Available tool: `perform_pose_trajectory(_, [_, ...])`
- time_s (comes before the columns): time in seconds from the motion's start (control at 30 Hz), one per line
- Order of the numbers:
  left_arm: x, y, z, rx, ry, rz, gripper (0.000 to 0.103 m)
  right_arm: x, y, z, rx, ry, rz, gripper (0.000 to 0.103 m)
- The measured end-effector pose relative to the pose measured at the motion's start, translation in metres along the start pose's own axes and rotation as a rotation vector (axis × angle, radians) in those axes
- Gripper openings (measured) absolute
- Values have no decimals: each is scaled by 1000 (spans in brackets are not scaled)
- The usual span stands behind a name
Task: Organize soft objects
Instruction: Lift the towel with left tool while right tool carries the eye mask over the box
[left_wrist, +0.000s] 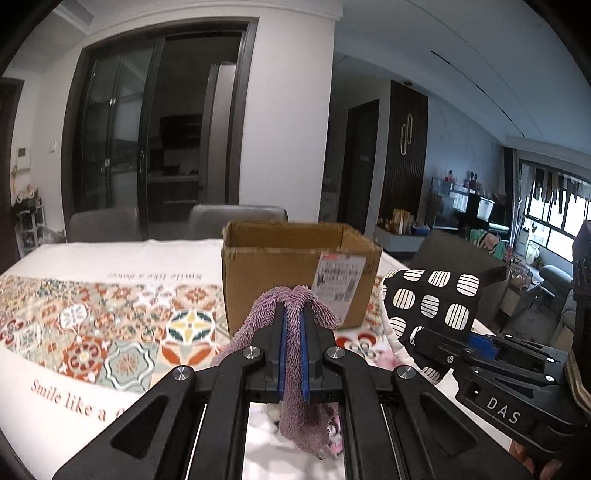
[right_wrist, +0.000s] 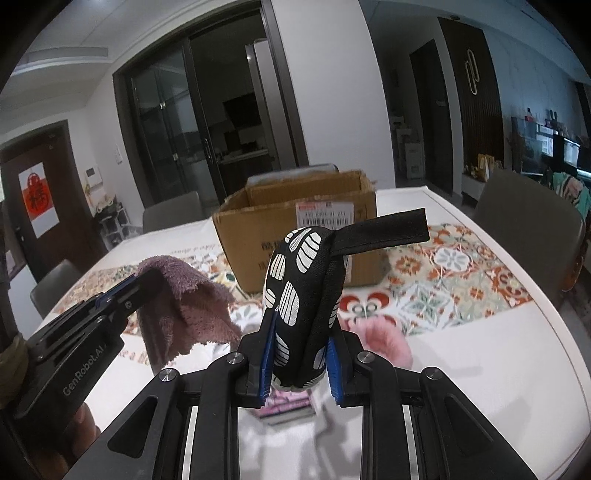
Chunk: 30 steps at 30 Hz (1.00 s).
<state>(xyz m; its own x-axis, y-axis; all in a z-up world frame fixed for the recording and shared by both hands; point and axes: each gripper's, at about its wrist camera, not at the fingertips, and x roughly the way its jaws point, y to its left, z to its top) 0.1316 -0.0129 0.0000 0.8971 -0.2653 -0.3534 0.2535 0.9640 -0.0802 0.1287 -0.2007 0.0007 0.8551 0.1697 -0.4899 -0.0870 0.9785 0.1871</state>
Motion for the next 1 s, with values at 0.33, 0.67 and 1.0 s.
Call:
perform_pose_trajectory(0.33, [12, 1, 39, 38, -100, 26, 8, 8, 1, 37, -13, -88, 10, 26])
perform_pose_trajectory(0.67, [38, 6, 70, 54, -147, 47, 8, 18, 7, 75, -12, -162, 29, 26])
perform_pose_trajectory(1.0, [62, 5, 105, 82, -191, 24, 8, 35, 4, 107, -12, -207, 49, 26])
